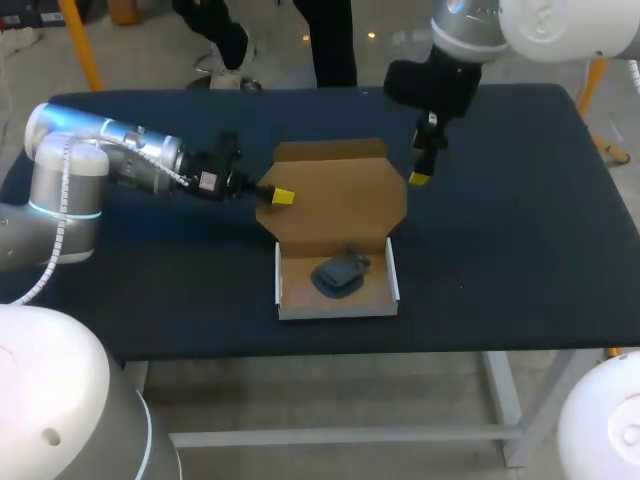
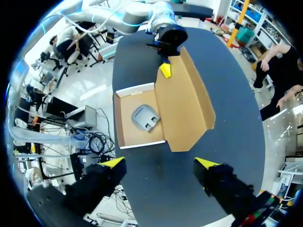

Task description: Assemble the packaging by folding the flat box into shape, placing the metal phone stand inside, and closing the box properly

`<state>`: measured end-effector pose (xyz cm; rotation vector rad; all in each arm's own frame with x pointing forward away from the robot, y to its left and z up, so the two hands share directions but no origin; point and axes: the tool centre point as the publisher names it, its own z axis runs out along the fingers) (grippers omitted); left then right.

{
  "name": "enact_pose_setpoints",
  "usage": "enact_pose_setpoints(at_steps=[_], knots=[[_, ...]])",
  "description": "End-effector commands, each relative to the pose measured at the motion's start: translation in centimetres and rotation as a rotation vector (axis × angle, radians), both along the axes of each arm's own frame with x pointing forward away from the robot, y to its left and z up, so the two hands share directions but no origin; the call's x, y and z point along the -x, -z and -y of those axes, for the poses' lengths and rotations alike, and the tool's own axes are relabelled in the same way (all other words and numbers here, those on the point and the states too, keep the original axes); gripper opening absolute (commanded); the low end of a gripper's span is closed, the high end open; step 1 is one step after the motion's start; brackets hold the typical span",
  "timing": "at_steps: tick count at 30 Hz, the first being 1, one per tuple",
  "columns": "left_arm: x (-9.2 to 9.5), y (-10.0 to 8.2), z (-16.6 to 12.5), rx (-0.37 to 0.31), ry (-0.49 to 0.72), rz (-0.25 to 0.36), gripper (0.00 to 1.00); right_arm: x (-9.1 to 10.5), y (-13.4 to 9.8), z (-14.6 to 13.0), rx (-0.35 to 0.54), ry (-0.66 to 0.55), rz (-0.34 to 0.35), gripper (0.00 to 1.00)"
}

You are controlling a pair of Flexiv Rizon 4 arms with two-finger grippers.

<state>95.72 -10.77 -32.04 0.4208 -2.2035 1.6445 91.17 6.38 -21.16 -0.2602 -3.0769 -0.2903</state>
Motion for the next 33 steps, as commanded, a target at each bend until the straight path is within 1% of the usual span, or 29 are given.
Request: enact_pose_setpoints(at_steps=[1, 20, 33], knots=[[-0.07, 0.22, -0.13, 0.001, 0.004, -0.001, 0.0, 0.13, -0.14, 0.02, 0.001, 0.0, 0.001, 1.0], [-0.07, 0.22, -0.13, 0.001, 0.004, -0.001, 0.0, 0.18, -0.3, -0.25, 0.006, -0.006, 0.001, 1.0], [0.24, -0.01, -0.13, 0.019, 0.019, 0.049, 0.0, 0.05, -0.35, -0.32, 0.008, -0.007, 0.001, 1.0]])
